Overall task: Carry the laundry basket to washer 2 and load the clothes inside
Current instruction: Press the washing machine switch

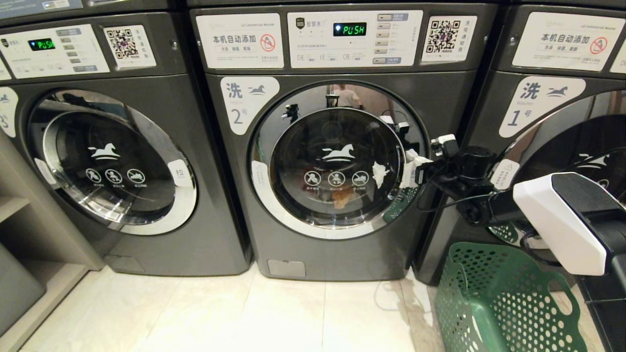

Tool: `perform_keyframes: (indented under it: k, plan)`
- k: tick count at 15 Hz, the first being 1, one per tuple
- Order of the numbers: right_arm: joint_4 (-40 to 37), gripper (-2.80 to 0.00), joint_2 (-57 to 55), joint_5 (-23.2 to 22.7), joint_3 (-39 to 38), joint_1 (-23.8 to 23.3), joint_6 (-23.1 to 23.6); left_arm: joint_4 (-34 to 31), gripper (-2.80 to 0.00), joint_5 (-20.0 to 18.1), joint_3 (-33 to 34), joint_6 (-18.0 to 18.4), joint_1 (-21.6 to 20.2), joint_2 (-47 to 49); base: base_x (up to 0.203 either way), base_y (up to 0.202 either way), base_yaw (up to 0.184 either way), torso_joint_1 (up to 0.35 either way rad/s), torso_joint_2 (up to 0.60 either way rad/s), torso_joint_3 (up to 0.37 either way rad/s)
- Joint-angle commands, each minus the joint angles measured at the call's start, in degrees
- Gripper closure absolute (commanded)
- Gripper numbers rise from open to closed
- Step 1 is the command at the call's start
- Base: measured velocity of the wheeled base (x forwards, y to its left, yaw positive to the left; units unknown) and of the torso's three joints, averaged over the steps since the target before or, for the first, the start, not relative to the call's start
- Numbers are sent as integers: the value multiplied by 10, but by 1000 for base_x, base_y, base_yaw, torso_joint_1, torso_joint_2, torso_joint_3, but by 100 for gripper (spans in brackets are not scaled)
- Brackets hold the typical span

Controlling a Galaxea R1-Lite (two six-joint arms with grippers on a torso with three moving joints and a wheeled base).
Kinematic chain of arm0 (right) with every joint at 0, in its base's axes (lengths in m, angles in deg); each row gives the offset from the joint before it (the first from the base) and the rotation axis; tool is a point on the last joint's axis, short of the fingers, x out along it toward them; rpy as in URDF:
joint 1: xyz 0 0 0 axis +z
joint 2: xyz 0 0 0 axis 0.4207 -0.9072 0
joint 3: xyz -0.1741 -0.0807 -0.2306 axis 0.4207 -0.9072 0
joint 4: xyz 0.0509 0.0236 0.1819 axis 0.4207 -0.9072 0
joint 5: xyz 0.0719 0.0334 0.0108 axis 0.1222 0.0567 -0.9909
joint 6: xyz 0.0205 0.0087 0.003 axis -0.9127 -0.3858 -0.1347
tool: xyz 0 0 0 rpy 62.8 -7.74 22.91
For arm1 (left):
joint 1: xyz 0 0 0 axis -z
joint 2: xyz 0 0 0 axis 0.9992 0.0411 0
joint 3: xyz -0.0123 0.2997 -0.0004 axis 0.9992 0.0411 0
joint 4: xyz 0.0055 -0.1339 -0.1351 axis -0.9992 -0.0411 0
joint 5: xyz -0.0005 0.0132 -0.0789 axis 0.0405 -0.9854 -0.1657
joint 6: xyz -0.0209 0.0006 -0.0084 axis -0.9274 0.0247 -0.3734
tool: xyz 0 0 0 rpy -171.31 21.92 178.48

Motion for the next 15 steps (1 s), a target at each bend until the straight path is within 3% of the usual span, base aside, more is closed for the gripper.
perform_keyframes:
  k: [1,4,6,9,11,15]
  plan:
    - [6,0,2,12,0,6,0,-2,0,1,1,0,0,1,0,0,0,0,0,0]
    - [-17,0,129,14,-130,12,-3,1,0,-11,12,0,0,-5,0,0,0,0,0,0]
    - [-78,0,254,14,-212,22,-4,0,0,-23,11,0,0,-3,0,0,0,13,4,-2]
    - [-150,0,433,15,-344,36,-2,1,0,-69,18,21,-8,-6,0,0,0,0,0,0]
    - [-174,0,555,16,-470,39,1,2,0,-115,33,39,-27,-14,0,0,0,0,0,0]
    - [-205,0,806,15,-798,43,30,22,0,-201,117,41,-53,-36,0,0,0,0,0,0]
